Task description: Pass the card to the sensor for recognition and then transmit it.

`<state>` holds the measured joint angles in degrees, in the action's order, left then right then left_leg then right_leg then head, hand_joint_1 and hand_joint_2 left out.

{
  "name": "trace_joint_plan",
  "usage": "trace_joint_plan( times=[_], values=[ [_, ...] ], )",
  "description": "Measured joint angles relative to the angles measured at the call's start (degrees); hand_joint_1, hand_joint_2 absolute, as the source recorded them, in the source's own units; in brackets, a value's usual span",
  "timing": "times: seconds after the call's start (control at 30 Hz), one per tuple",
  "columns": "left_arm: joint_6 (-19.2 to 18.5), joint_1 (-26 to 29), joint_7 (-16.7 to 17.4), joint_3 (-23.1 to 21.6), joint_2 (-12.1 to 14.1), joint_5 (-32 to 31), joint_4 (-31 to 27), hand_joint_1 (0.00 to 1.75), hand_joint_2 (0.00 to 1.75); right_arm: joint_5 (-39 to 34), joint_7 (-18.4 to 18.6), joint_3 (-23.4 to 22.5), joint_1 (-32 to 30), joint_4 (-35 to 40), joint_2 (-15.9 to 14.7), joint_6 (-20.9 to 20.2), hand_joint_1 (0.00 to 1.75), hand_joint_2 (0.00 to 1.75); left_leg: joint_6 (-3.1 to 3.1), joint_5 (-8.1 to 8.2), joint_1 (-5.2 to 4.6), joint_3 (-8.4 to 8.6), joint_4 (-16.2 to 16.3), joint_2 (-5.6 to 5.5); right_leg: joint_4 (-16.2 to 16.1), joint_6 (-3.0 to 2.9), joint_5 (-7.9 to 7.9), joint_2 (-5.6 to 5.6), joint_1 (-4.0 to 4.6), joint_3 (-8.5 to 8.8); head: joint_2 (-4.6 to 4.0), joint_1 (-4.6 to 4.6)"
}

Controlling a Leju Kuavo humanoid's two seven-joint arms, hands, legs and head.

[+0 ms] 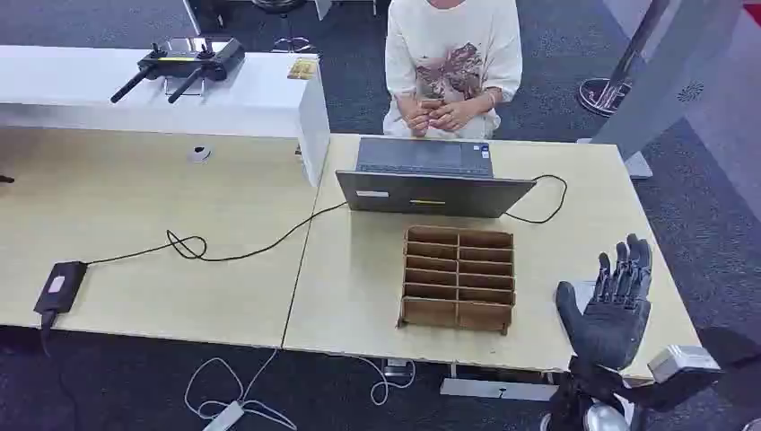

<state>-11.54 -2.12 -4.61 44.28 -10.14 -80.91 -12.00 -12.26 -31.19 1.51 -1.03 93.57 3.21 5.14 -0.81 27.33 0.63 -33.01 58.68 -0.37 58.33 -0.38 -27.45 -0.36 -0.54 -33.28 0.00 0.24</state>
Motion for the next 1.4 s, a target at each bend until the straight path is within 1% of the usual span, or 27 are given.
trace_joint_plan(
  times=[0.1, 0.3, 0.53, 0.67, 0.77, 0.87, 1.07, 1.1, 1.17, 1.2, 1.27, 1.4],
  values=[
    [-0.04, 0.00, -0.07, 0.00, 0.00, 0.00, 0.00, 0.00, 1.75, 0.22, -0.13, 0.00, 0.00, 0.00, 0.00, -0.02, 0.00, 1.75, 0.00, 0.00, 0.00, 0.00, 0.00, 0.00, 0.00, 0.00, 0.00, 0.00, 0.00, 0.00, 0.00, 0.00],
    [-0.35, 0.01, -0.15, 0.00, 0.00, -0.02, 0.00, 0.00, 1.75, 2.91, -0.63, 0.00, 0.64, 0.74, -0.02, -0.26, 0.00, 1.75, 0.00, 0.00, 0.00, 0.00, 0.00, 0.00, 0.00, 0.00, 0.00, 0.00, 0.00, 0.00, 0.00, 0.00],
    [-0.26, 0.01, -0.46, -0.22, -0.02, -0.09, 0.00, 0.00, 1.75, 9.12, -0.31, 1.25, 3.85, 2.14, -0.98, -0.63, 0.00, 1.75, 0.01, -0.02, 0.00, 0.00, 0.00, 0.00, 0.00, 0.00, 0.01, 0.00, 0.00, 0.01, 0.00, 0.00],
    [-0.28, 0.01, -0.59, -0.37, -0.09, -0.17, 0.00, 0.00, 1.75, 13.69, 0.09, 2.30, 6.36, 2.99, -1.57, 0.97, 0.00, 1.75, 0.01, -0.02, 0.00, 0.00, 0.00, 0.03, 0.01, 0.00, 0.04, 0.03, 0.00, 0.01, 0.00, 0.00],
    [-0.31, 0.01, -0.68, -0.44, -0.11, -0.26, 0.00, 0.00, 1.75, 19.81, 0.94, 3.40, 9.76, 3.26, -2.38, 3.58, 0.00, 1.75, 0.00, -0.03, 0.00, 0.01, 0.01, 0.03, 0.01, 0.01, 0.05, 0.03, -0.01, 0.00, 0.00, 0.00],
    [-0.39, 0.01, -0.77, -0.46, -0.13, -0.39, 0.00, 0.00, 1.75, 23.76, 2.17, 4.44, 13.29, 3.23, -3.17, 5.62, 0.00, 1.75, 0.01, -0.05, 0.00, 0.00, 0.01, 0.02, 0.02, 0.02, 0.06, 0.02, -0.01, 0.01, 0.00, 0.00],
    [-0.94, -0.04, -1.20, -0.85, -0.11, -0.87, 0.00, 0.00, 1.75, 35.05, 7.22, 8.22, 23.08, 0.81, -5.51, 10.34, 0.00, 1.75, -0.03, -0.10, -0.01, 0.03, 0.02, 0.10, 0.03, 0.01, 0.10, 0.11, -0.01, 0.01, 0.00, 0.00],
    [-0.98, -0.04, -1.31, -0.87, -0.11, -0.94, 0.00, 0.00, 1.75, 38.01, 8.38, 8.98, 24.84, -0.17, -5.96, 11.55, 0.00, 1.75, -0.03, -0.11, -0.01, 0.01, 0.02, 0.10, 0.04, 0.01, 0.12, 0.12, -0.01, 0.01, 0.00, -0.02],
    [-1.07, -0.05, -1.55, -1.05, -0.09, -1.22, 0.00, 0.00, 1.75, 44.48, 11.53, 10.53, 28.89, -3.05, -6.93, 14.92, 0.00, 1.75, -0.03, -0.11, -0.01, 0.02, 0.02, 0.14, 0.04, 0.00, 0.17, 0.16, -0.01, 0.00, 0.00, 0.00],
    [-1.11, -0.05, -1.66, -1.20, -0.07, -1.25, 0.00, 0.00, 1.75, 46.54, 12.40, 11.17, 30.96, -4.40, -7.34, 15.83, 0.00, 1.75, -0.03, -0.12, -0.01, 0.04, 0.03, 0.14, 0.04, 0.00, 0.17, 0.16, -0.01, 0.00, 0.00, 0.00],
    [-1.31, -0.04, -1.97, -1.60, 0.02, -1.38, 0.00, 0.00, 1.75, 52.24, 15.55, 12.30, 34.56, -7.59, -8.00, 17.70, 0.00, 1.75, -0.01, -0.14, -0.01, 0.03, 0.03, 0.11, 0.04, 0.00, 0.18, 0.14, -0.01, 0.00, 0.00, 0.00],
    [-1.60, -0.09, -2.14, -2.12, 0.07, -1.75, 0.00, 0.00, 1.75, 61.41, 20.56, 14.08, 41.48, -14.61, -8.83, 20.15, 0.00, 1.75, -0.03, -0.15, -0.01, 0.02, 0.03, 0.12, 0.05, 0.00, 0.18, 0.14, -0.01, 0.00, 0.00, -0.02]
  ],
)
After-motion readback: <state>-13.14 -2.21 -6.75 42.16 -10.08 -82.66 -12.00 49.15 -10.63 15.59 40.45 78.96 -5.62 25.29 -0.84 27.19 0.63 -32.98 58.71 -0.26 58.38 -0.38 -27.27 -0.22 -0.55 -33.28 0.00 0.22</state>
